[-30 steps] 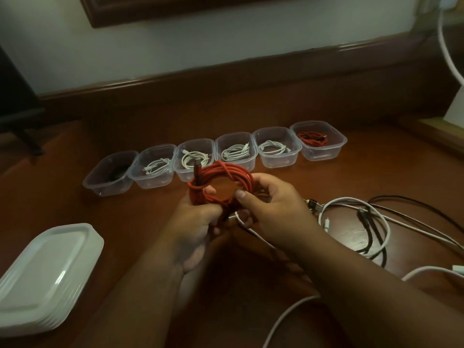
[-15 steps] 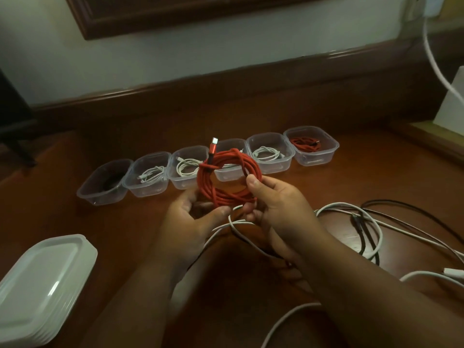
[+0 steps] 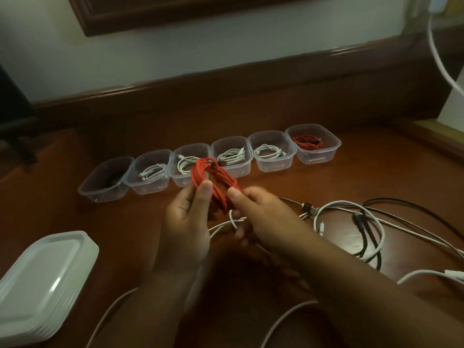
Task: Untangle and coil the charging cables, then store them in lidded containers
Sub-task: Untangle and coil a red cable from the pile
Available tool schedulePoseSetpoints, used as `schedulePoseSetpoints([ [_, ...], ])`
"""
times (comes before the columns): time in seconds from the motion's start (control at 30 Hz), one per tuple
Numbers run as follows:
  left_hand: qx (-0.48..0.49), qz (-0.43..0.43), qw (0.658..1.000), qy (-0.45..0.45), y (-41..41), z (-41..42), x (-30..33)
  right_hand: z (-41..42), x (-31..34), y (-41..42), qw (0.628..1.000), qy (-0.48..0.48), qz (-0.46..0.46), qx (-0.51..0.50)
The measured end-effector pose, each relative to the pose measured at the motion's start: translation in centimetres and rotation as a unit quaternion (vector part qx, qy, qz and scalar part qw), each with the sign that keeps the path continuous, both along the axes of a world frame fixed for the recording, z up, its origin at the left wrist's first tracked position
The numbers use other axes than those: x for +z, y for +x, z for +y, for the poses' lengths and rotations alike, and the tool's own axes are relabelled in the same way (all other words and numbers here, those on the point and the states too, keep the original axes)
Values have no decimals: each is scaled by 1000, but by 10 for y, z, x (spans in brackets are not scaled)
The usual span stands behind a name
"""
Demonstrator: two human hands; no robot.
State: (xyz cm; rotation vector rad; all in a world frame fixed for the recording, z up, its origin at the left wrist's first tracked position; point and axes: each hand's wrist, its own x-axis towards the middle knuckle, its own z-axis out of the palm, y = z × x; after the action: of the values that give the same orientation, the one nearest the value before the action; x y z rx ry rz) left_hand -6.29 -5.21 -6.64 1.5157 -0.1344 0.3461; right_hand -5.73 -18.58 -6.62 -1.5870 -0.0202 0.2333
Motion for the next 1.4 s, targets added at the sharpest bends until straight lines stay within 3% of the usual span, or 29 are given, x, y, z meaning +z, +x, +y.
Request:
schedulePoseSetpoints([
  [0.03,10,24,999,-21,1,0,2,0,-3,0,994,-79,-73,-25],
  [0.1,21,81,992,-94,2,-2,8,-2,-4,-3,970,-148,-193,-20],
  [0.17,13,128,981,-148,2,-1,10,0,-4,-8,942,-195,-273,26],
  [0.23,-2,151,979,-138,2,2,10,2,-6,-10,917,-249,-310,38],
  [0.33,1,125,988,-86,0,3,9,5,-8,-11,928,-226,-295,18],
  [0.43,74,37,993,85,1,6,4,6,-7,-13,942,-168,-288,25],
  [0.5,120,-31,979,162,4,11,-3,6,-6,-14,959,-115,-258,29],
  [0.6,159,-159,953,204,5,13,-6,6,-4,-14,981,-14,-183,54],
  [0.7,125,-253,928,242,-1,10,-6,9,-3,-11,989,59,-127,46],
  [0.83,33,-218,947,235,-6,13,1,4,0,0,985,171,-22,-18],
  [0.93,-2,-236,932,275,-2,19,6,1,1,3,977,214,2,-16],
  [1.03,7,-251,921,297,4,23,5,2,-1,2,979,204,-24,1],
  [1.2,30,-174,954,240,2,23,5,-2,-6,-1,981,137,-117,73],
  [1.4,7,-122,970,212,1,18,1,-1,-6,-1,980,55,-191,23],
])
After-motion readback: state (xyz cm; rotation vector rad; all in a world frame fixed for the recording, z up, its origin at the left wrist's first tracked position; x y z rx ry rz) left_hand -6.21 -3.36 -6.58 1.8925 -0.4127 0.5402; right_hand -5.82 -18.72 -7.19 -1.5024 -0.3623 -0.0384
